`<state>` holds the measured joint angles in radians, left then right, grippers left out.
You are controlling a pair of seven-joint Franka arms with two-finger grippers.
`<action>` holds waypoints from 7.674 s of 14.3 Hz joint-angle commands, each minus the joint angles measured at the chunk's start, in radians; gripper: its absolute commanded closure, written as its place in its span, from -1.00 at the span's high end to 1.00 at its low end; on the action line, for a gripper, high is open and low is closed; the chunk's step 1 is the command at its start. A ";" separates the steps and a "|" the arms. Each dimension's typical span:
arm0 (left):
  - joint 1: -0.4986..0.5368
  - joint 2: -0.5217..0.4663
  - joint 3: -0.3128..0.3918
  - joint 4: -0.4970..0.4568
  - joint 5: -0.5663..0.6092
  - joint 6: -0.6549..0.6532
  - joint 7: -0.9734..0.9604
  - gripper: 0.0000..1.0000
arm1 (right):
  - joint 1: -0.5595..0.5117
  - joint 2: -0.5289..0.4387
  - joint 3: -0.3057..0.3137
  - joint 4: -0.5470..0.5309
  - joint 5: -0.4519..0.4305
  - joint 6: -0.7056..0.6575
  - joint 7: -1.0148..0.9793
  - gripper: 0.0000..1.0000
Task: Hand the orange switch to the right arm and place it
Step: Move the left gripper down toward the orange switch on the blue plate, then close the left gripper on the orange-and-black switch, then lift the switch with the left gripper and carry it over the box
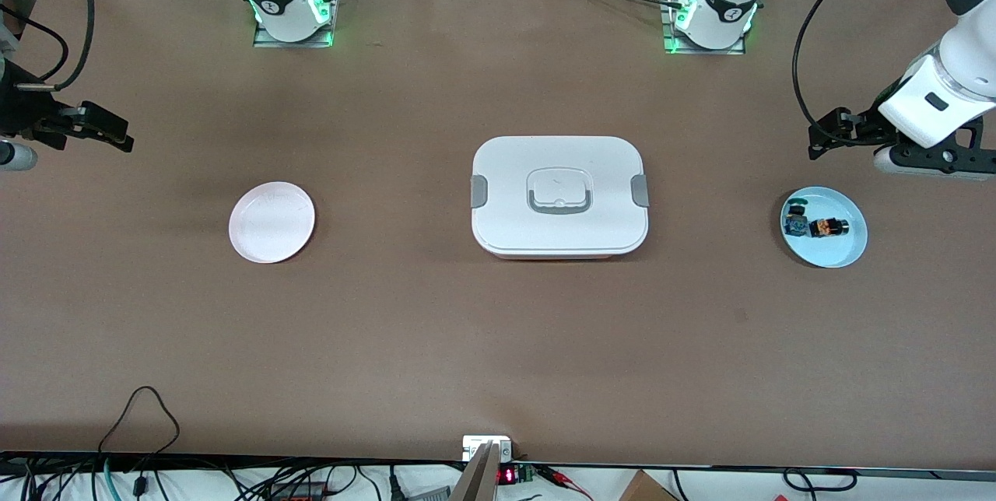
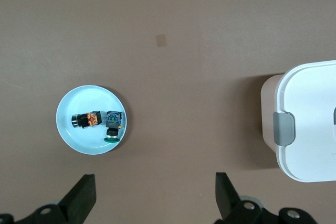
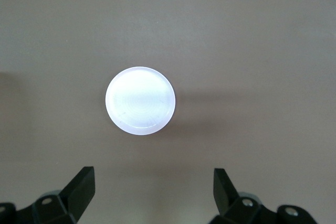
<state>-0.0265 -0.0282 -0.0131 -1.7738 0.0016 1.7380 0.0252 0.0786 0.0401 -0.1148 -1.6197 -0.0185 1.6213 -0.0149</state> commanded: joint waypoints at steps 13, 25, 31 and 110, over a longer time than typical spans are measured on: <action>0.005 0.048 -0.007 0.079 0.020 -0.057 -0.004 1.00 | 0.003 -0.022 -0.003 -0.017 -0.006 -0.008 -0.010 1.00; 0.010 0.089 0.002 0.094 0.020 -0.172 -0.007 1.00 | 0.000 -0.017 -0.003 -0.017 -0.003 -0.008 -0.011 1.00; 0.060 0.200 0.007 0.129 0.028 -0.164 0.033 1.00 | 0.000 -0.017 -0.003 -0.019 -0.003 -0.008 -0.010 1.00; 0.242 0.519 -0.746 0.185 -1.293 0.309 1.499 -0.98 | 0.042 0.106 0.003 -0.072 0.786 -0.052 -0.031 1.00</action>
<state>0.2603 0.4966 -0.7364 -1.5611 -1.1969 1.9128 1.4554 0.1011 0.1505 -0.1113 -1.6461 0.6678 1.5369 -0.0334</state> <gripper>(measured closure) 0.278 0.000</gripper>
